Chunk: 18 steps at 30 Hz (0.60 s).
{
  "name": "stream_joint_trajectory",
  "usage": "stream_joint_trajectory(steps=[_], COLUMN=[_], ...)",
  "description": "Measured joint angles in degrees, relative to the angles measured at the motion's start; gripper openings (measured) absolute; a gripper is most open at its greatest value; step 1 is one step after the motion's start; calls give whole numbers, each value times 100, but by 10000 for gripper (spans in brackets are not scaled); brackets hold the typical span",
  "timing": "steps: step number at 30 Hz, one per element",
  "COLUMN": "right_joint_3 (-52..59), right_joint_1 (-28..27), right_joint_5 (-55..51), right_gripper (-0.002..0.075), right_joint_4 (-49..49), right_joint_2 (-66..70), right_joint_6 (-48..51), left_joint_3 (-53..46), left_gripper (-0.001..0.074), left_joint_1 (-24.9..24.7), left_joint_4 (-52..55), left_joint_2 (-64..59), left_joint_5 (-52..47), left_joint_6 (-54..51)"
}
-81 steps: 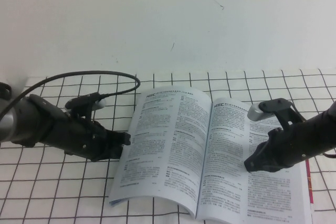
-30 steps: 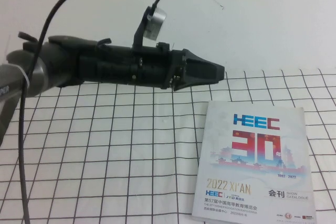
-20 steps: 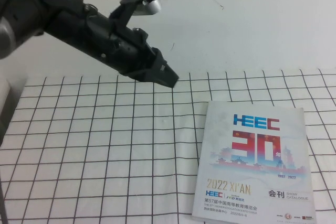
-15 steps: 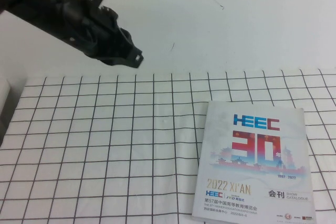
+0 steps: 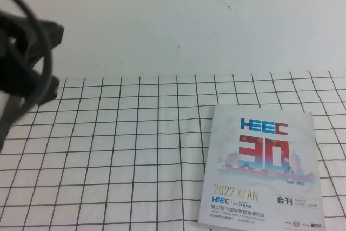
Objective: Close book
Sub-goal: 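Close the open booklet and leave it lying on the table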
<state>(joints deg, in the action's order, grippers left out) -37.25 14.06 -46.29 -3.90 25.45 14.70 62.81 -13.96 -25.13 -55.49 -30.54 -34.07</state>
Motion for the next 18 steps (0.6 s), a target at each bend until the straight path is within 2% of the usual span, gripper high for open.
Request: stream_joint_trajectory(steps=[6,10,18], right_joint_3=[877,1406,1941], right_joint_1=[0,0,0], right_joint_5=[980,1479,2353], right_gripper=[-3,-3,-3], right_joint_4=[187,573,922], right_joint_2=[-720,-1343,-2200], right_joint_6=[96,656,914], left_joint_3=[-2193,-3344,-4498], left_gripper=[-1,-1,-1], left_joint_1=[0,0,0], left_joint_4=[-35,-41,-75], left_joint_2=[1731,2775,4244], left_joint_5=[1350,1850,2183], left_joint_6=[-280,-452,-522])
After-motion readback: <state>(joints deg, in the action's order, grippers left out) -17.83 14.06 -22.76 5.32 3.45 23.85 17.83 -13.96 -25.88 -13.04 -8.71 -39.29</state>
